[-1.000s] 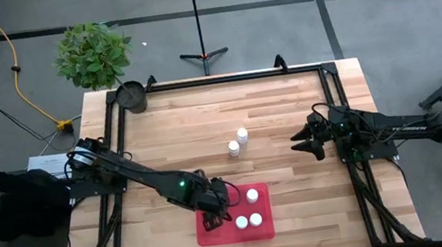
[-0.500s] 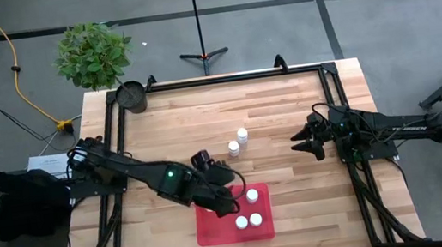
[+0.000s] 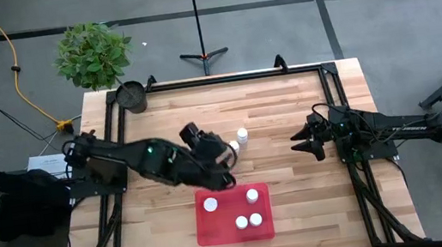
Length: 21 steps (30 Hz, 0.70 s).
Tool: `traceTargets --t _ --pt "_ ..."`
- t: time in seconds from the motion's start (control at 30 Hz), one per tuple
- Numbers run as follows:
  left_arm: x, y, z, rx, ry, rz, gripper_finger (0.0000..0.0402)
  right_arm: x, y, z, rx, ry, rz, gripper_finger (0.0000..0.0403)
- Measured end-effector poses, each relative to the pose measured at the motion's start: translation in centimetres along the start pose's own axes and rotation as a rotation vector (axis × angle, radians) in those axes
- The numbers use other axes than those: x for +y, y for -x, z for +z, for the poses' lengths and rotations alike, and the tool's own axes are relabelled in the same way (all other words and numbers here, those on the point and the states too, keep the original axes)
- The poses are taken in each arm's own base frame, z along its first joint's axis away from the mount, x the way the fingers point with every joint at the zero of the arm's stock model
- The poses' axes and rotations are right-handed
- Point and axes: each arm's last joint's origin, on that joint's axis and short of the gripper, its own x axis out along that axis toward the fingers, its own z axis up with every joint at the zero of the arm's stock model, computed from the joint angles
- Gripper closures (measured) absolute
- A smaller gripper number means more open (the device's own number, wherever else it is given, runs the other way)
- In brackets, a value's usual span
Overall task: Pick and place pill bottles into a basket
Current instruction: Put the bottom white pill bottle into the red bin
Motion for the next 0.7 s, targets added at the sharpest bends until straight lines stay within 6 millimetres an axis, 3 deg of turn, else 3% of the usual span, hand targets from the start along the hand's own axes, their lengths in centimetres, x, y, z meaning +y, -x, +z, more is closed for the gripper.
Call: traceTargets --t 0.27,0.5,0.7 --pt "4.3 1.8 1.7 -0.036 0.052 -0.013 0.0109 0.0 0.0 0.0 0.000 0.012 0.000 0.0176" --pt "8.4 5.4 3.0 -0.154 0.113 -0.048 0.0109 0.0 0.0 0.0 0.000 0.027 0.000 0.0176" --pt "9.9 7.9 3.8 -0.316 0.134 -0.180 0.0109 0.0 0.0 0.0 -0.001 0.045 -0.004 0.0176"
